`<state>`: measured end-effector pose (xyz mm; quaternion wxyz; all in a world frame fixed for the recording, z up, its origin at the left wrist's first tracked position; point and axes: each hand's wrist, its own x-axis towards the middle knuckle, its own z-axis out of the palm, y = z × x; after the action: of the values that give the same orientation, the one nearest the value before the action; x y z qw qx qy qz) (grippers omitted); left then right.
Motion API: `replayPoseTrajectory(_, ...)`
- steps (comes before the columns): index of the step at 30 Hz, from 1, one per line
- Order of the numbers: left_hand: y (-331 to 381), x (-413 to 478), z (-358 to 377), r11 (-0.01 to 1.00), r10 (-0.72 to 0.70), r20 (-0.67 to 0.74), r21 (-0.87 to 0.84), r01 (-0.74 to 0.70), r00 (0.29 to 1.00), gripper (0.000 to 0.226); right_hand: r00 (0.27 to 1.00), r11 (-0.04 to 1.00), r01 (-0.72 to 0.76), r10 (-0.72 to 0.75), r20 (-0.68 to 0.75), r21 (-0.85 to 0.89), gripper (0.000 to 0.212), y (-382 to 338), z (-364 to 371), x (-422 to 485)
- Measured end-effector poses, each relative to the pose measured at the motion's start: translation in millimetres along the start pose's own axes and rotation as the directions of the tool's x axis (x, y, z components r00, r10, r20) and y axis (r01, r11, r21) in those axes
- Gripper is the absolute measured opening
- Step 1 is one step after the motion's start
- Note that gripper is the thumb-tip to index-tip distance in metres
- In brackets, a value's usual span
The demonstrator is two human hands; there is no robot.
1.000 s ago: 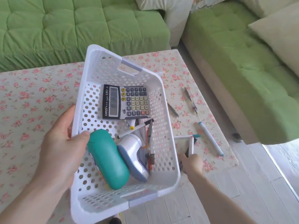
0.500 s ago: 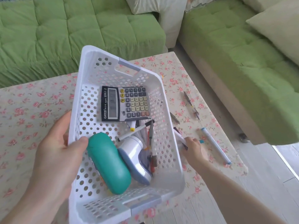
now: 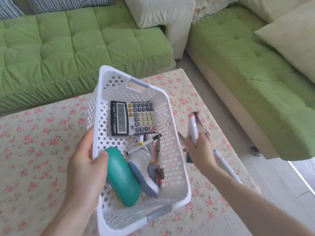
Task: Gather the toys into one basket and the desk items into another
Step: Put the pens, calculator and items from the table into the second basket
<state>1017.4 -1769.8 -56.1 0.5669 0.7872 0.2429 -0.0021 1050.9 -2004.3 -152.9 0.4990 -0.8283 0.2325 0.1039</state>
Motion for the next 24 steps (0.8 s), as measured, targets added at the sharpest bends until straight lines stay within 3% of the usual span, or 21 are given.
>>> replayPoseTrajectory(3,9.9,5.4,4.8,1.000,0.008,0.008,0.008,-0.008,1.000,0.060,0.976,1.000,0.018,-0.013,0.218,-0.022,0.013,-31.7,19.9,-5.8)
replayPoseTrajectory(5,14.5,7.9,8.0,1.000,0.013,0.014,0.023,-0.014,1.000,0.060,0.965,0.997,0.078,-0.072,0.253,-0.015,0.010,-39.0,27.6,-8.8)
replayPoseTrajectory(7,17.1,10.8,11.4,0.999,0.013,0.019,0.040,-0.014,1.000,0.060,0.979,0.991,0.125,-0.130,0.159,0.036,0.016,-37.7,21.6,-7.3)
replayPoseTrajectory(9,18.7,11.7,16.0,0.999,0.021,0.025,0.047,-0.022,0.999,0.061,0.988,0.988,0.151,-0.150,-0.019,0.031,0.009,-29.0,2.5,-2.9)
replayPoseTrajectory(12,17.4,13.3,22.8,0.997,0.034,0.026,0.065,-0.036,0.999,0.061,0.986,0.988,0.063,-0.084,-0.143,-0.143,0.024,7.0,-32.2,15.6)
replayPoseTrajectory(14,15.1,15.2,26.6,0.997,0.043,0.005,0.070,-0.043,0.999,0.062,0.997,0.907,-0.062,0.033,-0.075,-0.416,0.028,37.7,-54.7,24.2)
replayPoseTrajectory(16,13.3,16.6,27.7,0.996,0.054,0.004,0.066,-0.055,0.999,0.063,0.989,0.803,-0.139,0.145,-0.036,-0.579,0.026,68.6,-69.5,29.2)
replayPoseTrajectory(19,-9.0,27.5,30.7,0.993,0.050,-0.005,0.112,-0.049,0.999,0.067,0.967,0.718,-0.206,0.255,-0.024,-0.664,0.026,102.6,-78.1,35.7)
replayPoseTrajectory(24,-47.4,51.1,25.6,0.977,0.018,0.016,0.212,-0.021,1.000,0.065,0.967,0.647,-0.169,0.255,0.002,-0.743,0.020,126.1,-79.7,50.6)
